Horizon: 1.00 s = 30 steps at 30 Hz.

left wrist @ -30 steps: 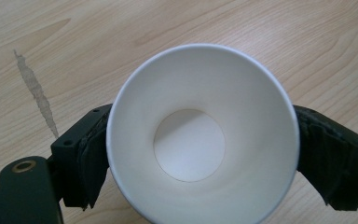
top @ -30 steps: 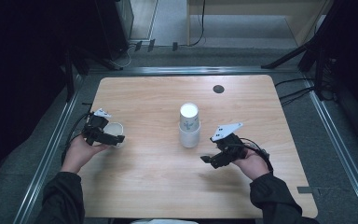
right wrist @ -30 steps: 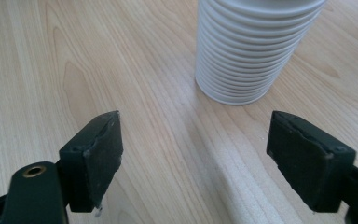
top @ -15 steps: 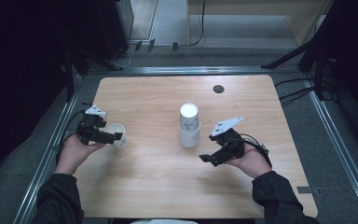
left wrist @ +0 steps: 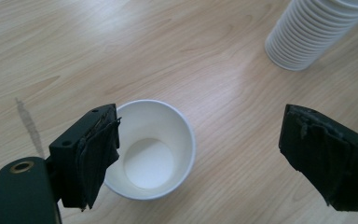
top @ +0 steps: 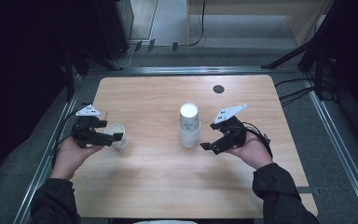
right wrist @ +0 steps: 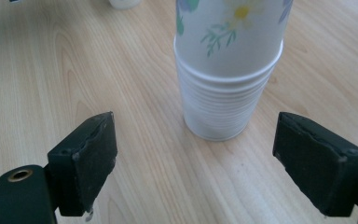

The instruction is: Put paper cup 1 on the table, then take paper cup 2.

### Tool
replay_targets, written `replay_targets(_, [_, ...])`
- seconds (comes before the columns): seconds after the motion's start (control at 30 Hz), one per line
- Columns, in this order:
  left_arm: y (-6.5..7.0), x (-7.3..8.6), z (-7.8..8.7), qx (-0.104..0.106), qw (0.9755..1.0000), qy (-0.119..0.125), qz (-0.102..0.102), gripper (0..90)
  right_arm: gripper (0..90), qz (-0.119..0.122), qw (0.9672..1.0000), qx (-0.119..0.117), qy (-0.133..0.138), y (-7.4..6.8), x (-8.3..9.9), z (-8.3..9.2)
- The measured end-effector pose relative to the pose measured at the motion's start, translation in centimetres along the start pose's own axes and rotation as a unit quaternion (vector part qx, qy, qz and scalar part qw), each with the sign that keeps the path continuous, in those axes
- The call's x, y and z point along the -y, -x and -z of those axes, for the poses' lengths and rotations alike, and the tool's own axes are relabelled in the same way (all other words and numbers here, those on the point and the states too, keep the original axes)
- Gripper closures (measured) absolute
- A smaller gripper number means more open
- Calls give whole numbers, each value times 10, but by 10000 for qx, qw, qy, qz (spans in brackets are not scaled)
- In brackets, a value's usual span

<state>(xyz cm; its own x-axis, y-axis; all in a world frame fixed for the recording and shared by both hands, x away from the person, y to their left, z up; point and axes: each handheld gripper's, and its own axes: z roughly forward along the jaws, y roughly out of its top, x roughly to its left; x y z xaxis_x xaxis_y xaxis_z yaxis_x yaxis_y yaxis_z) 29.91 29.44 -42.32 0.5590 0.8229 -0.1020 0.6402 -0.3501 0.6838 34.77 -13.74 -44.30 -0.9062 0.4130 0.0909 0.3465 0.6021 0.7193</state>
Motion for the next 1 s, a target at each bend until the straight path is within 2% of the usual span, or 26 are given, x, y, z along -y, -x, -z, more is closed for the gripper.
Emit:
replay_targets(0.1, [9,0,1,102,9999,34,-88,128,154,150,9999,-19,-55,0,-6,0])
replay_targets(0.17, [15,1,1,237,9997,98,-65,130,157,261,9996,14,-81,2,-11,0])
replay_targets(0.57, [46,5,-9,579,9980,23,-259,132,184,345,9993,-35,-131,16,-38,8])
replay_targets(0.83, [63,3,-17,760,9959,-60,-479,132,184,486,9975,-123,-493,21,-55,3])
replay_targets(1.0, [71,3,-22,887,9947,-68,-516,133,184,606,9952,-151,-748,24,-69,-4])
